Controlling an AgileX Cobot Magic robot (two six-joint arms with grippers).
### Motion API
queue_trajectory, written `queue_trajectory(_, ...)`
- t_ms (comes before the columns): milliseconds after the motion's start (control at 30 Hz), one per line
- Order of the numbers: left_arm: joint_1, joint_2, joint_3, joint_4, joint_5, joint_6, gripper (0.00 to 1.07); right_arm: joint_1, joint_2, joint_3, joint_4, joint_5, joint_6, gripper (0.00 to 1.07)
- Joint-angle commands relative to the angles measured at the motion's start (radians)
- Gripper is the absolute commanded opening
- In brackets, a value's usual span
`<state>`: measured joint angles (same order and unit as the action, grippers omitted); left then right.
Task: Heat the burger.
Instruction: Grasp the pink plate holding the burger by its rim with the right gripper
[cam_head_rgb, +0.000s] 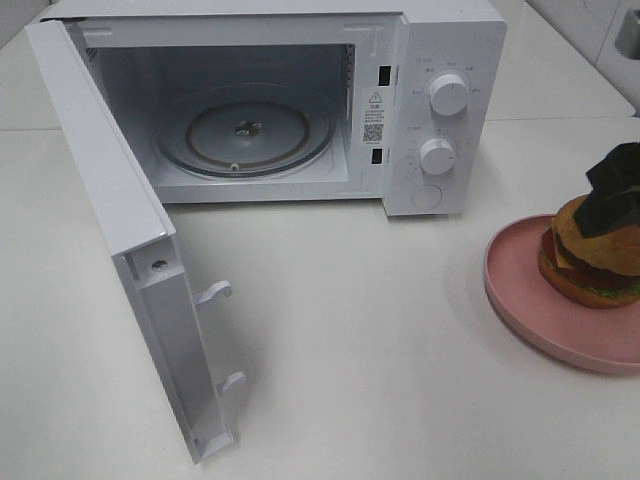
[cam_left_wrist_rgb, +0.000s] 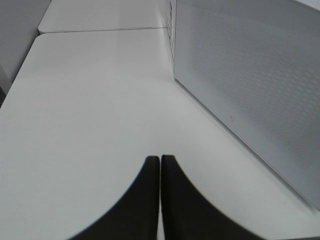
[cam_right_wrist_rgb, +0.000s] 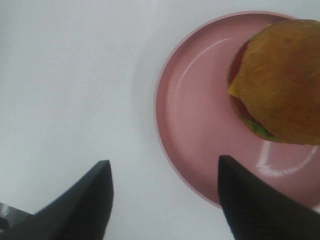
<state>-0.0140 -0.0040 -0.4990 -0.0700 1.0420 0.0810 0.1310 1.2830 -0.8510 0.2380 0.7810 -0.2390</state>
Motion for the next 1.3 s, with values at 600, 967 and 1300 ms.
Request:
queue_trajectory(600, -0.001, -0.02, 0.002, -0.004, -0.01, 0.003, 0.0, 0.17, 0.374, 0.0, -0.063, -0.149, -0.057, 0.74)
queue_trajectory(967, -0.001, -0.02, 0.002, -0.004, -0.01, 0.003, 0.0, 0.17, 0.524, -0.094, -0.063, -0.161, -0.057, 0.73)
queue_trajectory(1300, -0.001, -0.02, 0.002, -0.004, -0.01, 0.003, 0.0, 0.17, 0.617, -0.139, -0.111, -0.223, -0.031, 0.7)
